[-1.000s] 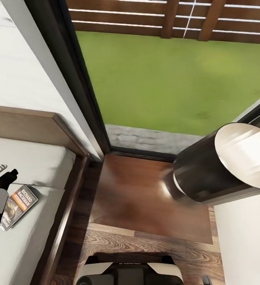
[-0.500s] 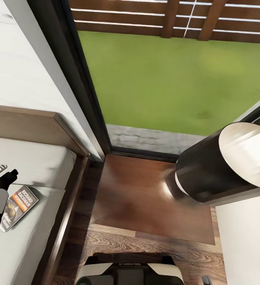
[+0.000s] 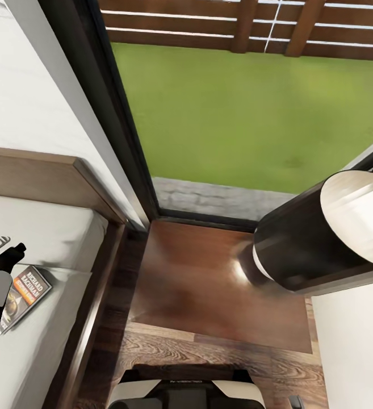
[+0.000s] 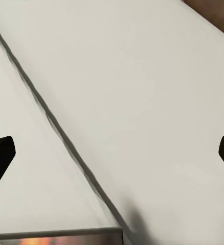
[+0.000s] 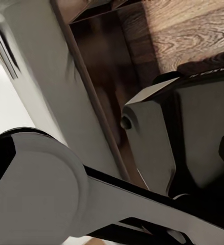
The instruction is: In the bedroom, move the book from the bed onto either nightstand, and place the two sandals side by side next to the bed.
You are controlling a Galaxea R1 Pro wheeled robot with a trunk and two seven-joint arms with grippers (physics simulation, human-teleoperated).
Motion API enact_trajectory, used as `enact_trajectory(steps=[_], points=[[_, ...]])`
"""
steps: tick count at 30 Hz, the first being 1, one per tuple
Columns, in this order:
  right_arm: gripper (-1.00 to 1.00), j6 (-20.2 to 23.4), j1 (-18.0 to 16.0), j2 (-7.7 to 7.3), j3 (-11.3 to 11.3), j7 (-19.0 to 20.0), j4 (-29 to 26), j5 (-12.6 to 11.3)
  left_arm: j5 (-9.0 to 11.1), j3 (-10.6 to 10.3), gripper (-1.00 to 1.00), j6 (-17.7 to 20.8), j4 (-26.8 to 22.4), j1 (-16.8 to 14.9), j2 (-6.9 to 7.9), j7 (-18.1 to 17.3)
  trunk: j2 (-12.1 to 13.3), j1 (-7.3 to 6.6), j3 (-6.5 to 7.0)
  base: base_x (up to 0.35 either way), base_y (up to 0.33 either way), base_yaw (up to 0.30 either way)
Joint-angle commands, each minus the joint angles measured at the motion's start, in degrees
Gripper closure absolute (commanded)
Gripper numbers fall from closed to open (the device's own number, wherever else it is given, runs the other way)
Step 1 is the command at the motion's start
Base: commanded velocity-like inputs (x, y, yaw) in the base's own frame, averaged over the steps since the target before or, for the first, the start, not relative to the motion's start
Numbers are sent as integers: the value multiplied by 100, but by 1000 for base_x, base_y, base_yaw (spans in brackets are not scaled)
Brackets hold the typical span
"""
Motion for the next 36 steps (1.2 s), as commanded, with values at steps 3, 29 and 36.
enact_trajectory(steps=[3,29,36], points=[[-100,60,-1,-3,49,17,-2,-59,57,1,-100,30,-11,-1,0,22,-124,67,-57,0,0,0],[-100,60,0,-3,49,17,-2,-59,57,3,-100,37,-11,1,0,22,-1167,638,-524,0,0,0],[-100,60,2,-3,49,17,-2,-59,64,3,-100,39,-11,0,0,22,-1287,704,-578,0,0,0]])
